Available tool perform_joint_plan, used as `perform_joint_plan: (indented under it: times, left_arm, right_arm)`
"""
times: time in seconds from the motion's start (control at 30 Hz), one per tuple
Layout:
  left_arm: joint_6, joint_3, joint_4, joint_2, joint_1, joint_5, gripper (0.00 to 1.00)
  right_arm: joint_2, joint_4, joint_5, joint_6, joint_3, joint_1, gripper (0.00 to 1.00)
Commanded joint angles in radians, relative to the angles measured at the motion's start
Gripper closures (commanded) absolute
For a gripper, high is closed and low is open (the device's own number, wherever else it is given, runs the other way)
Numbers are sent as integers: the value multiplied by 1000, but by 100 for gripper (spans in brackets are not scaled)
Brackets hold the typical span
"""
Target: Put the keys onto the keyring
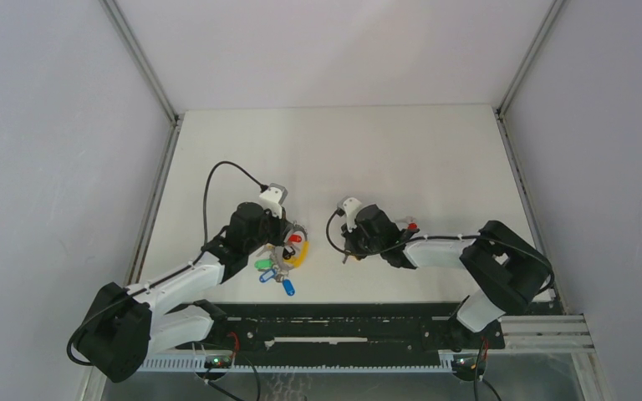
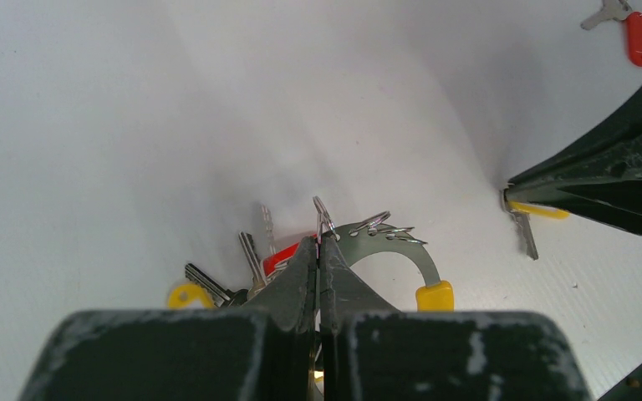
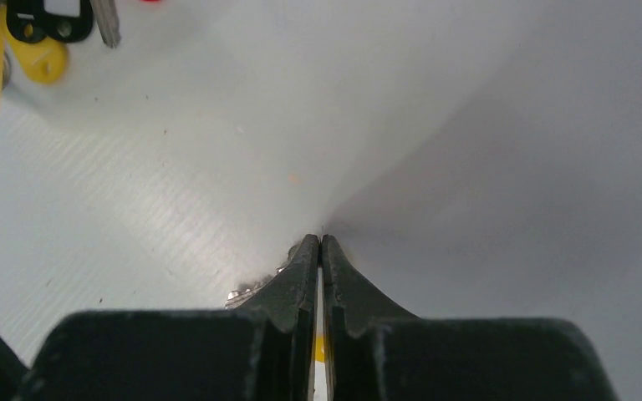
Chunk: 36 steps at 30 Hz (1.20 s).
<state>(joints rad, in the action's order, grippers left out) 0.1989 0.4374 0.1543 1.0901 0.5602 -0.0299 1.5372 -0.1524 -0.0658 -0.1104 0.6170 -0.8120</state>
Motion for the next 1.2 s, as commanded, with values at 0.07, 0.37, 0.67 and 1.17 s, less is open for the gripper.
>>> perform_joint_plan:
  times: [0.07, 0.37, 0.67, 1.17]
  left_arm:
    - [-9, -9, 43, -16, -4, -2, 100]
    - [-9, -10, 42, -22, -4, -2, 100]
    - [-9, -10, 42, -21, -3, -1, 100]
    - [-12, -7, 38, -17, -4, -2, 100]
  right_arm:
    - [67, -188, -46, 51, 31, 16, 100]
    - [-5, 60, -28, 56, 104, 17, 77]
    - [17, 510, -2, 28, 369, 25, 67]
    - [256, 819, -127, 51, 673, 68, 74]
